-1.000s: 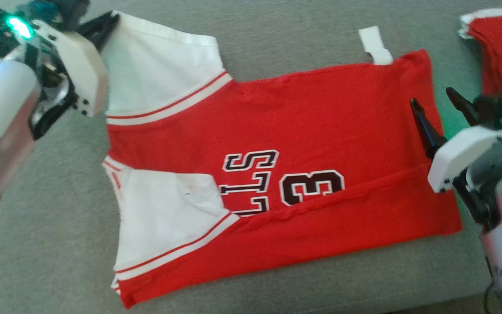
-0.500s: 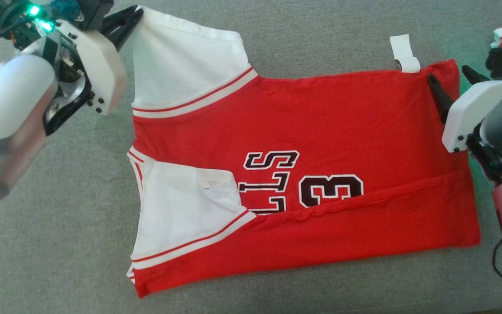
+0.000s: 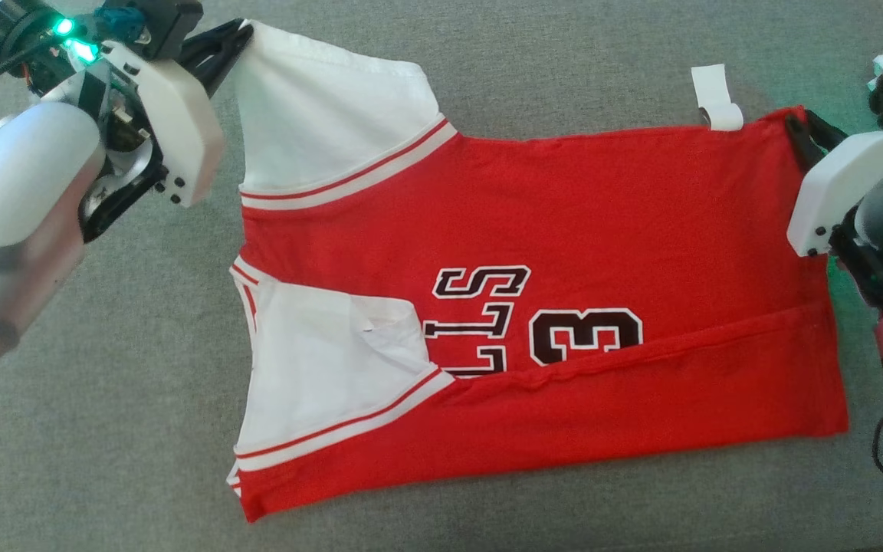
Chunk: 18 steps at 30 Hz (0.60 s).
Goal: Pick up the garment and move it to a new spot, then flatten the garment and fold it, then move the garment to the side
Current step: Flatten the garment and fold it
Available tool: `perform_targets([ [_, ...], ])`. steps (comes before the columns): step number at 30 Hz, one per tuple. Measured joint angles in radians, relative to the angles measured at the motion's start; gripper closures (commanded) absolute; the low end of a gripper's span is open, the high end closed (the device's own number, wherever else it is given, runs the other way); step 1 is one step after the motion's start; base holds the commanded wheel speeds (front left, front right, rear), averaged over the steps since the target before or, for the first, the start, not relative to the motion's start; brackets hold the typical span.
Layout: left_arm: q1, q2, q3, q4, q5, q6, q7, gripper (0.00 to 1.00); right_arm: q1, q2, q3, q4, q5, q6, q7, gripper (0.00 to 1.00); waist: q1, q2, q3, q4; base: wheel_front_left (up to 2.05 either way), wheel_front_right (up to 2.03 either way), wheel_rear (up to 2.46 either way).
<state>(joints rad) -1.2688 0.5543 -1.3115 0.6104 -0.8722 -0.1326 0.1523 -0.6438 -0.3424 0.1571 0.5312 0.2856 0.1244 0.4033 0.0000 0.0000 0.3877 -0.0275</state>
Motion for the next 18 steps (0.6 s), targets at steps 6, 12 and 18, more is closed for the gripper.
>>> perform_targets([
  [6, 0.0, -0.001, -0.005, 0.009, -0.002, 0.0, -0.008, 1.0, -0.003, -0.003, 0.001, 0.005, 0.007, 0.0, -0.007, 1.0, 0.0, 0.0, 0.001, 0.001, 0.0, 0.0, 0.0],
  [12, -0.007, -0.001, -0.01, 0.031, 0.014, 0.0, -0.095, 1.0, -0.016, -0.011, -0.007, -0.003, 0.024, 0.0, -0.048, 1.0, 0.0, 0.0, 0.004, 0.004, 0.0, 0.0, 0.0],
  [18, -0.105, -0.002, 0.021, 0.111, 0.09, 0.014, -0.323, 1.0, -0.102, -0.028, -0.065, -0.016, 0.048, 0.0, -0.112, 1.0, 0.0001, 0.0, 0.009, 0.018, 0.0, 0.0, 0.0],
])
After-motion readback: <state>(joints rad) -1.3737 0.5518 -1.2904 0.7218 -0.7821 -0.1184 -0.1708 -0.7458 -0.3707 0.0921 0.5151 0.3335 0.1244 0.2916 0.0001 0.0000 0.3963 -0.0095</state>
